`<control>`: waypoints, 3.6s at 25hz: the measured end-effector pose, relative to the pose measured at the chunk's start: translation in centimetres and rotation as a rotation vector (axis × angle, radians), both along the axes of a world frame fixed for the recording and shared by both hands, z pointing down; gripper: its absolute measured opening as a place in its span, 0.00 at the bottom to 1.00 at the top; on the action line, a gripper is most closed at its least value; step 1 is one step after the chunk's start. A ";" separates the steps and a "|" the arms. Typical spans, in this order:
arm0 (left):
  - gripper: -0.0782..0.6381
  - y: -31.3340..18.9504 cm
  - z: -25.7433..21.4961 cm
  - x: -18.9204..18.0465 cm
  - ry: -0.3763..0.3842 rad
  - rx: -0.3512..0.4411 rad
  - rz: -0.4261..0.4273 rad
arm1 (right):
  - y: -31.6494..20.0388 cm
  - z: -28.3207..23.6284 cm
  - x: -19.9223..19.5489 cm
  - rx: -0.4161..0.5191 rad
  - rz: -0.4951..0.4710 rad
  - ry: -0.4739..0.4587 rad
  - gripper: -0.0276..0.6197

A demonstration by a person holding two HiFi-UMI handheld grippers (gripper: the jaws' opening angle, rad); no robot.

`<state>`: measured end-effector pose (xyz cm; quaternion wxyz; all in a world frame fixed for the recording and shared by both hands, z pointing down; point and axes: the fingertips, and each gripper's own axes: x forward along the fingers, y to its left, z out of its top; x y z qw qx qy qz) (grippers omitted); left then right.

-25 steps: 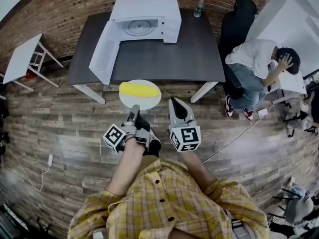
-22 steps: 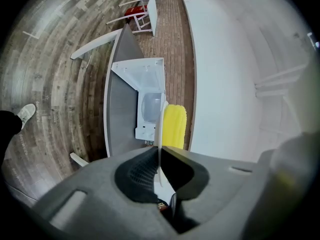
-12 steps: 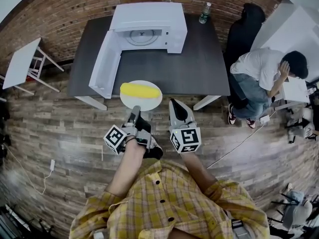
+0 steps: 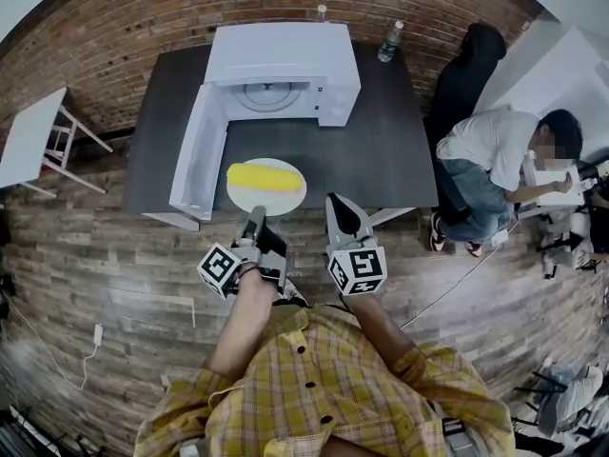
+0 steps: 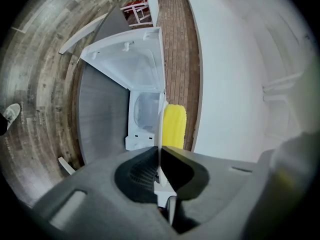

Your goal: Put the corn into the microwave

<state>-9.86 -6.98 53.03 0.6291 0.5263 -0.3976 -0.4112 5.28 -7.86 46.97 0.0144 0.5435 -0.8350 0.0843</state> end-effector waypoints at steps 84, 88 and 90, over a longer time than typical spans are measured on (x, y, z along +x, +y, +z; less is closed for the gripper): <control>0.13 -27.7 13.5 1.8 -0.115 -0.062 -0.118 | -20.8 5.9 -0.9 -0.071 -0.141 0.033 0.05; 0.13 -28.9 14.5 1.6 -0.129 -0.077 -0.128 | -21.3 6.0 -0.5 -0.072 -0.137 0.037 0.05; 0.13 -29.5 14.9 1.5 -0.130 -0.081 -0.137 | -21.7 6.0 -0.4 -0.071 -0.137 0.039 0.05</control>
